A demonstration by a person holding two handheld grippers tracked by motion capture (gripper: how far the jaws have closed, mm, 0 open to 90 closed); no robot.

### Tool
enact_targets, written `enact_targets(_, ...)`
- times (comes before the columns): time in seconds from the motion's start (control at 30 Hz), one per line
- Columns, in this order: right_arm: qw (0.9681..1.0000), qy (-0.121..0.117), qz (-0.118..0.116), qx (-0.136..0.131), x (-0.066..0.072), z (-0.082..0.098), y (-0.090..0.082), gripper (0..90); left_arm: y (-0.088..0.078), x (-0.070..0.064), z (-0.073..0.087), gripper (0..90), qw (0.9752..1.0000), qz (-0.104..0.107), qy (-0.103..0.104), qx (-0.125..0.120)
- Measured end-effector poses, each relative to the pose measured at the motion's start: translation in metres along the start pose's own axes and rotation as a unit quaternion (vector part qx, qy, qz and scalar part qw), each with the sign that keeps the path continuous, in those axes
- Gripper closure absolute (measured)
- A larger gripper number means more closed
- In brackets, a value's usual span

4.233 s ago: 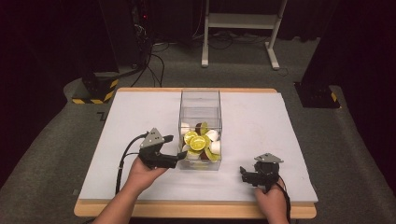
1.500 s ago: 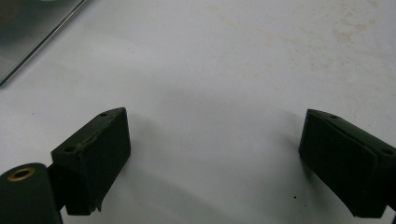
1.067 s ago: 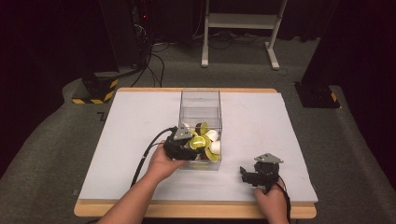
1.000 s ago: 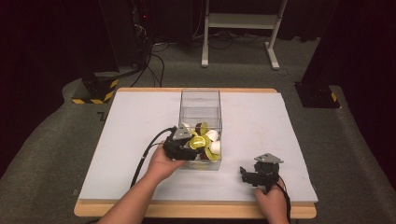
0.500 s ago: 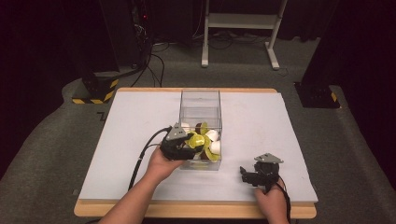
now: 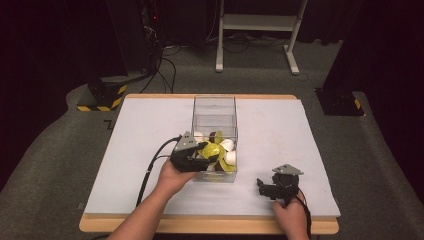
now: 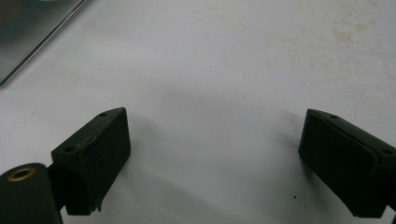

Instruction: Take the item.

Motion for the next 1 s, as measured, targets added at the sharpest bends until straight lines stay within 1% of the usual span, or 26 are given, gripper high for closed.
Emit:
enact_targets(0.2,1.0000,0.000,0.000,0.000,0.000,0.000,0.000,8.8,-0.002,-0.001,-0.001,37.9,1.0000,-0.002,0.005,-0.002)
enact_targets(0.27,1.0000,0.001,0.000,0.000,0.000,0.000,0.000,8.8,-0.003,-0.002,-0.003,37.9,1.0000,-0.001,-0.001,-0.007)
enact_targets(0.3,1.0000,0.000,0.000,0.000,0.000,0.000,0.000,8.8,-0.004,-0.002,-0.004,37.9,1.0000,0.000,0.001,-0.008)
enact_targets(0.33,1.0000,0.000,0.000,0.000,0.000,0.000,0.000,8.8,-0.004,-0.003,-0.005,37.9,0.9999,-0.002,-0.003,-0.013)
enact_targets(0.37,1.0000,0.001,-0.001,0.000,0.000,0.000,0.000,8.8,-0.006,-0.003,-0.006,37.9,0.9999,0.000,0.005,-0.011)
enact_targets(0.4,1.0000,0.001,-0.001,0.000,0.000,0.000,0.000,8.8,-0.007,-0.004,-0.007,37.9,0.9999,-0.002,0.000,-0.014)
enact_targets(0.43,1.0000,0.001,0.000,0.000,0.000,0.000,0.000,8.8,-0.008,-0.004,-0.007,37.9,0.9999,-0.002,0.001,-0.015)
enact_targets(0.47,1.0000,0.001,-0.001,0.000,0.000,0.000,0.000,8.8,-0.009,-0.004,-0.009,37.9,0.9998,-0.004,-0.003,-0.018)
enact_targets(0.53,1.0000,0.001,-0.001,0.000,0.000,0.000,0.000,8.8,-0.013,-0.002,-0.009,37.9,0.9999,-0.005,0.006,-0.015)
enact_targets(0.6,1.0000,0.001,-0.001,0.000,0.000,0.000,0.000,8.7,-0.017,-0.001,-0.013,37.9,0.9997,-0.008,-0.003,-0.023)
enact_targets(0.67,1.0000,0.001,-0.001,0.000,0.000,0.000,0.000,8.7,-0.021,0.001,-0.015,37.9,0.9996,-0.009,-0.002,-0.026)
enact_targets(0.7,1.0000,0.001,-0.001,0.000,0.000,0.000,0.000,8.8,-0.023,0.002,-0.017,37.9,0.9994,-0.012,-0.008,-0.031)
enact_targets(0.73,1.0000,0.001,-0.001,0.000,0.000,0.000,0.000,8.8,-0.023,0.002,-0.017,37.9,0.9994,-0.012,-0.008,-0.031)
enact_targets(0.77,1.0000,0.001,-0.001,0.000,0.000,0.000,0.000,8.7,-0.025,0.002,-0.016,37.9,0.9996,-0.011,0.000,-0.026)
enact_targets(0.8,1.0000,0.001,-0.001,0.000,0.000,0.000,0.000,8.8,-0.026,0.002,-0.017,37.9,0.9995,-0.013,-0.004,-0.028)
enact_targets(0.87,1.0000,0.001,-0.001,0.001,0.000,0.000,0.000,8.8,-0.028,0.002,-0.017,37.9,0.9995,-0.014,-0.004,-0.029)
enact_targets(0.9,1.0000,0.001,-0.001,0.001,0.000,0.000,0.000,8.8,-0.030,0.002,-0.017,37.9,0.9996,-0.013,0.002,-0.025)
enact_targets(0.93,1.0000,0.001,-0.001,0.000,0.000,0.000,0.000,8.8,-0.031,0.002,-0.018,37.9,0.9995,-0.015,-0.003,-0.029)
enact_targets(1.0,1.0000,0.001,-0.001,0.000,0.000,0.000,0.000,8.8,-0.034,0.003,-0.018,37.9,0.9995,-0.018,0.002,-0.026)
Point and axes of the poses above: each handheld gripper's, and its own axes: y roughly forward along the jaws, z roughly out of its underside, x roughly to its left, the point moved 10 cm from there along y, roughly forward along the jaws, and after that the axes turned 10 degrees about y, right-handed, at the moved point
